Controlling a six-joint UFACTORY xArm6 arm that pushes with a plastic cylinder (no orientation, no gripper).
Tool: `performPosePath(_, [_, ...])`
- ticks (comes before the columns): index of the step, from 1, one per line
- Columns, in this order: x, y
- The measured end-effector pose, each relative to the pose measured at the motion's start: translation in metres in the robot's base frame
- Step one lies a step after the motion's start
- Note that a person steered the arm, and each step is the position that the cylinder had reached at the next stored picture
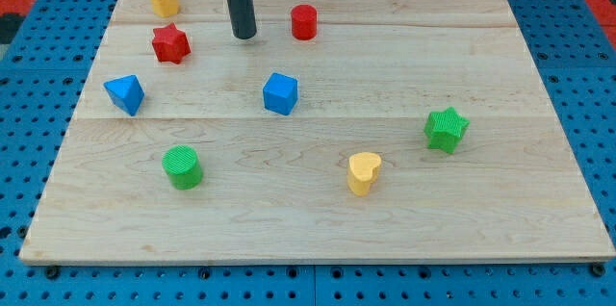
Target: Push the red circle diagonally above right to the blue cube
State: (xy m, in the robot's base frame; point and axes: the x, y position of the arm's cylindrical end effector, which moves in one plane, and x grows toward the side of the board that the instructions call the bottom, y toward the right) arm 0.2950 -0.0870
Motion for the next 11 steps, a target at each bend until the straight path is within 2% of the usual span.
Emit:
performPosePath(2, [0.001,0.010])
performPosePath(3, [0.002,-0.004])
performPosePath(4, [0.019,0.032])
performPosePath(5, [0.018,0.015])
performPosePath(6, [-0.014,-0.018])
performPosePath(7, [-0.051,0.008])
performPosePath(8, [-0.041,0.099])
performPosePath(9, [0.004,0.140])
performPosePath(10, [0.057,0.033])
performPosePath(11, [0.086,-0.083])
